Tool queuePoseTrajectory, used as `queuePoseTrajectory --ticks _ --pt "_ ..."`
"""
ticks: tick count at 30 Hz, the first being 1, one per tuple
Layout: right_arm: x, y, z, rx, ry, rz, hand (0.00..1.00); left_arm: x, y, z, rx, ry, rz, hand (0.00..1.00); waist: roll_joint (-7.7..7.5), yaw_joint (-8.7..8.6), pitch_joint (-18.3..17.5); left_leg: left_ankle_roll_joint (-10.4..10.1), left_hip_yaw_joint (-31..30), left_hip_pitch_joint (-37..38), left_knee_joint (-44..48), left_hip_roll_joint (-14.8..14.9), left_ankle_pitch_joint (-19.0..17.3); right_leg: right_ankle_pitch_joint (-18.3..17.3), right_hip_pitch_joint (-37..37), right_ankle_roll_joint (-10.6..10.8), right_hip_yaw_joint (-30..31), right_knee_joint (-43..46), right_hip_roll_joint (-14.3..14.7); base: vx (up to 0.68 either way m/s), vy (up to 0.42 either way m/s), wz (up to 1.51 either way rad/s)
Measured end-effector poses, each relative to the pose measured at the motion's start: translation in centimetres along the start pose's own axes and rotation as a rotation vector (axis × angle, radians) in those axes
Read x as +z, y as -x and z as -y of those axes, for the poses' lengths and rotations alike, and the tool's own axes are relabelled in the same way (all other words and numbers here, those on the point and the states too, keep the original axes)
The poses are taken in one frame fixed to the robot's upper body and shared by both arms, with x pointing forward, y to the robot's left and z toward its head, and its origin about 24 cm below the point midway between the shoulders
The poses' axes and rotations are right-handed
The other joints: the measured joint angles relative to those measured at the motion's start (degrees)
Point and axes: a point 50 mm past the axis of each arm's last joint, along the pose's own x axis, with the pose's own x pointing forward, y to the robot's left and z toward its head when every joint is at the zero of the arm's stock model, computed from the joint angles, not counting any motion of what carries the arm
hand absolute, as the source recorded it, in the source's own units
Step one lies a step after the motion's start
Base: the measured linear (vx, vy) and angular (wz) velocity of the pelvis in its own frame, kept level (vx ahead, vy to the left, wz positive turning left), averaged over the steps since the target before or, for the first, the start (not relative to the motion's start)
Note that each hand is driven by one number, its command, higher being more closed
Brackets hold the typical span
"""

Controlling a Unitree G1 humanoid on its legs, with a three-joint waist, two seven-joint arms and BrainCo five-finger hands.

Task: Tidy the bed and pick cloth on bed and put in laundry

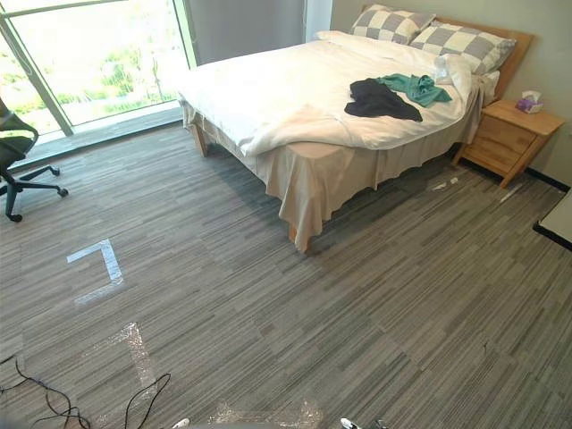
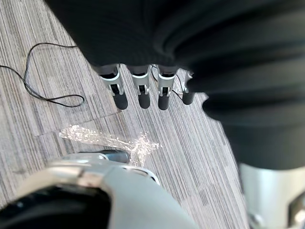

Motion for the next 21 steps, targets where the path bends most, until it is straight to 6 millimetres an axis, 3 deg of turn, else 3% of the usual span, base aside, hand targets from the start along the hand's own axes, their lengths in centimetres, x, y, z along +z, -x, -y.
queuePoseTrajectory --ticks 6,21 --pt "0.28 -0.02 -0.07 -0.001 -0.004 0.011 0.0 0.83 0.02 0.49 -0.051 -0.005 0.028 0.0 0.16 0.05 0.99 -0.42 1.57 1.18 -1.64 -0.23 0.14 0.26 1.03 0.44 -0.52 -1.76 0.12 0.01 -0.006 -0.02" --pt "0.65 0.0 -0.05 0.0 0.0 0.028 0.0 0.77 0.22 0.78 -0.073 -0.032 -0.014 0.0 0.64 -0.04 1.69 -0.61 2.56 2.3 -3.4 -0.15 0.13 0.23 1.9 0.62 -0.42 -3.14 0.65 -0.01 -0.019 -0.02"
